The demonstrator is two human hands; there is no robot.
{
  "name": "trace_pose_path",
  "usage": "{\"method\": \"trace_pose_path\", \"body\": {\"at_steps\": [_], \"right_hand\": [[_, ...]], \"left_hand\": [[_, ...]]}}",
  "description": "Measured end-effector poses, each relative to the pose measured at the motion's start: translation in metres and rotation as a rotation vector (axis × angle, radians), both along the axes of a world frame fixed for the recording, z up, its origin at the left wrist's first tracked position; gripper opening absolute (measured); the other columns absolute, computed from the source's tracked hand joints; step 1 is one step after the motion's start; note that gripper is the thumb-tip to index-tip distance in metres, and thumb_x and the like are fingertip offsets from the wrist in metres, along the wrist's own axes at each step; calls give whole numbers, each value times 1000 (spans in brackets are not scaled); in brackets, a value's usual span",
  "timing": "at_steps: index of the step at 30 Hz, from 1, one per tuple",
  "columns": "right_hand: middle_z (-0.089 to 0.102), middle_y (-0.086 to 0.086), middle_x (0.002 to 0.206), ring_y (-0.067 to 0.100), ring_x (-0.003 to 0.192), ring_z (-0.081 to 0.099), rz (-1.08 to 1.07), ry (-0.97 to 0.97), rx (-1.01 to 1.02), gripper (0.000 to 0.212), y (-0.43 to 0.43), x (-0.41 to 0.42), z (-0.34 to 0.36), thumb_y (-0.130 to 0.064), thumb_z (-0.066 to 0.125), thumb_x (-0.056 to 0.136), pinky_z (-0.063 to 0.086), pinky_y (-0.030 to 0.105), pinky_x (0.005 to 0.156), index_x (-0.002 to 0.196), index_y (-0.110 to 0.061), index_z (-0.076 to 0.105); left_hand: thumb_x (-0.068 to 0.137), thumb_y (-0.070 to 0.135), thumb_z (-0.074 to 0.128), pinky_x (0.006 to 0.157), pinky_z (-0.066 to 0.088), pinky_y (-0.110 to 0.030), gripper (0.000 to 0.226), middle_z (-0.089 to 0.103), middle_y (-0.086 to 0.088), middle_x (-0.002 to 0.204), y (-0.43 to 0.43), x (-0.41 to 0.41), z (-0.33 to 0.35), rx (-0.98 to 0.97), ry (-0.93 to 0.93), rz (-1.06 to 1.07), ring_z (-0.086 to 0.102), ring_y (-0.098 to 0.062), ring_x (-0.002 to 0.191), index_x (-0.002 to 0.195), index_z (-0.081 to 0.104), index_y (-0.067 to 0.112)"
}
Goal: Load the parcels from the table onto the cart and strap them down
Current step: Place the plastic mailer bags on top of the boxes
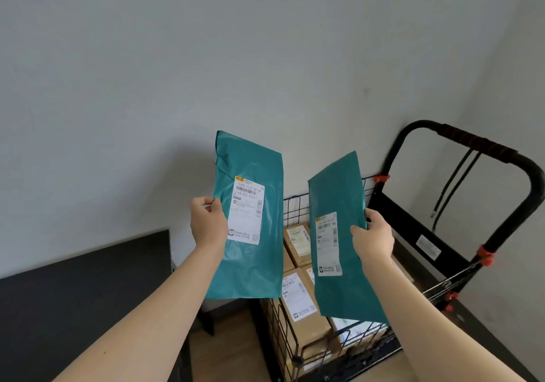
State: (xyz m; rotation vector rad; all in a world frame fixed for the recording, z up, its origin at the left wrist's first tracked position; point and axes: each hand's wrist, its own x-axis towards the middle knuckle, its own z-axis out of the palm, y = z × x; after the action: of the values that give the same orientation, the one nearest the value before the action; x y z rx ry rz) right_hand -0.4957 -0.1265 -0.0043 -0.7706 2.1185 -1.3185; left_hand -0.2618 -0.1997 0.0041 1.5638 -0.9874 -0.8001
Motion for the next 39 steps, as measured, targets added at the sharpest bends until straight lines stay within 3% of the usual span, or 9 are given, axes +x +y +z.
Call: {"method": "trace_pose_path", "body": {"at_steps": [8,12,15,19,24,29,32,36,39], "right_hand": [[62,3,120,13,66,60,36,64,150,49,-56,-47,-18,-3,49,93,55,32,59,136,-24,44],[61,0,105,14,68,61,77,51,255,45,-84,-68,-46,-4,49,93,56,33,61,134,-23,47],[58,-2,102,22,81,65,112,0,345,45,-95,-79,-71,-3,49,92,59,42,72,133,-21,47],[57,-1,98,24,86,64,136,-48,385,43,-119,-106,-101,-4,52,91,57,39,75,131,-19,50],[62,9,115,24,87,59,224,-142,444,48,-149,-134,-140,1,53,90,51,32,70,136,-13,46],[57,-4,86,15,73,56,317,-231,516,48,-175,-153,-179,1,51,90,50,30,66,135,-14,48],[61,0,81,23,82,59,345,-295,553,48,-186,-163,-202,2,52,90,53,35,76,135,-15,49],[67,7,98,25,86,60,443,-241,606,56,-194,-169,-224,1,52,90,54,36,79,141,-20,39],[55,8,129,27,96,61,655,32,635,75,-189,-173,-238,-4,56,88,54,35,74,148,-32,20]], "left_hand": [[98,16,42,73,36,-31,13,52,-5,96,-67,-69,-51,187,-1,-25,48,-23,85,105,47,7],[99,16,39,56,32,-29,6,51,-5,92,-85,-93,-83,302,-42,-41,46,-17,70,99,43,12],[99,14,37,61,35,-32,7,53,-10,94,-90,-104,-110,410,-81,-28,48,-23,74,100,43,10],[99,11,37,56,32,-31,9,57,-20,97,-96,-119,-136,492,-108,39,46,-22,66,98,43,4],[100,15,37,70,33,-35,6,49,-8,92,-90,-138,-155,617,-196,121,45,-27,82,100,40,10],[100,14,35,62,31,-33,3,50,-8,90,-91,-156,-177,680,-238,212,45,-25,78,100,37,12],[100,14,34,54,30,-32,4,51,-8,86,-89,-162,-187,677,-287,250,44,-23,70,100,37,11],[97,16,41,71,46,-40,18,59,-12,105,-84,-165,-210,655,-461,114,57,-33,90,115,41,14],[92,10,50,94,45,-39,58,28,-10,148,-73,-160,-229,666,-797,-213,36,-28,131,144,25,14]]}}
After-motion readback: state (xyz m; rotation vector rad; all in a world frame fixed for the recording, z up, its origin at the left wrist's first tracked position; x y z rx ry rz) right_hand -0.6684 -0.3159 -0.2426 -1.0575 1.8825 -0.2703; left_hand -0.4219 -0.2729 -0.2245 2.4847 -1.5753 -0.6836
